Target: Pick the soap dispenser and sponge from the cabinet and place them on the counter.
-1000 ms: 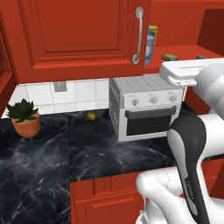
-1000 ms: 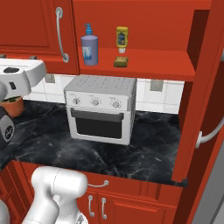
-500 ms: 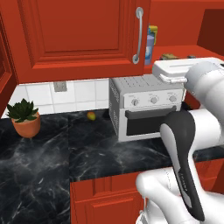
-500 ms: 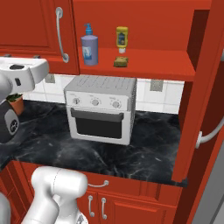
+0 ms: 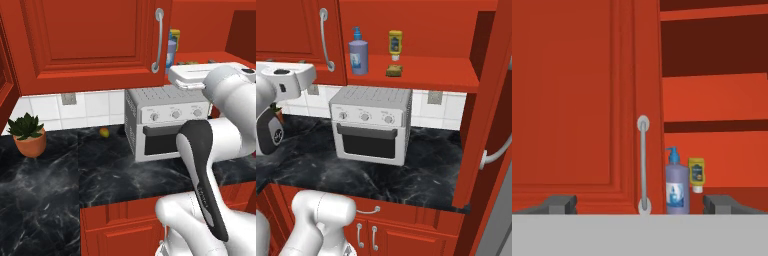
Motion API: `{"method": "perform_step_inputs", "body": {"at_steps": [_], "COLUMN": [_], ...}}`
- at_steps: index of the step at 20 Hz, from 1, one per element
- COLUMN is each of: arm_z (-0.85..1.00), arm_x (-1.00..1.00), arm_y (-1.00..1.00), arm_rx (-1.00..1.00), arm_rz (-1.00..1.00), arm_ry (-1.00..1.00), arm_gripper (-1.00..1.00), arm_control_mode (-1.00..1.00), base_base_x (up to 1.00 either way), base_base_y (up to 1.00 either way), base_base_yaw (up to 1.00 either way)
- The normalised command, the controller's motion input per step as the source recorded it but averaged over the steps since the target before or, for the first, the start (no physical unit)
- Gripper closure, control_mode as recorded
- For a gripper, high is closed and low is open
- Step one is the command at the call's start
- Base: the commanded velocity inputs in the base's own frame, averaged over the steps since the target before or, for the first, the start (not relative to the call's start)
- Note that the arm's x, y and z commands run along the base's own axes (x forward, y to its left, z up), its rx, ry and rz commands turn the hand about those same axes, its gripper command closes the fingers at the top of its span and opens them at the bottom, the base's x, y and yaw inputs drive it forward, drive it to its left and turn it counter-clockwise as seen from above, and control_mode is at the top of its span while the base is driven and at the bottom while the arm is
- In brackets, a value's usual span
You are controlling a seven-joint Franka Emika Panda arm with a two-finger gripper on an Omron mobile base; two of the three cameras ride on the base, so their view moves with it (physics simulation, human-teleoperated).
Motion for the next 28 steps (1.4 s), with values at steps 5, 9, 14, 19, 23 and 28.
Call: {"method": "perform_step_inputs", "body": {"at_steps": [5, 9, 14, 19, 23, 28], "arm_z": [-0.02, -0.07, -0.07, -0.02, 0.00, -0.01], "arm_x": [0.21, 0.16, 0.12, 0.12, 0.11, 0.11], "arm_y": [0.00, 0.00, 0.00, 0.00, 0.00, 0.00], "arm_rx": [0.00, 0.00, 0.00, 0.00, 0.00, 0.00], "arm_rz": [0.00, 0.00, 0.00, 0.00, 0.00, 0.00], "arm_ry": [0.00, 0.00, 0.00, -0.03, -0.04, -0.04], "arm_gripper": [-1.00, -1.00, -1.00, -1.00, -1.00, -1.00], "arm_control_mode": [-1.00, -1.00, -1.00, -1.00, -1.00, -1.00], "base_base_x": [0.00, 0.00, 0.00, 0.00, 0.00, 0.00], "base_base_y": [0.00, 0.00, 0.00, 0.00, 0.00, 0.00], "base_base_yaw": [0.00, 0.00, 0.00, 0.00, 0.00, 0.00]}}
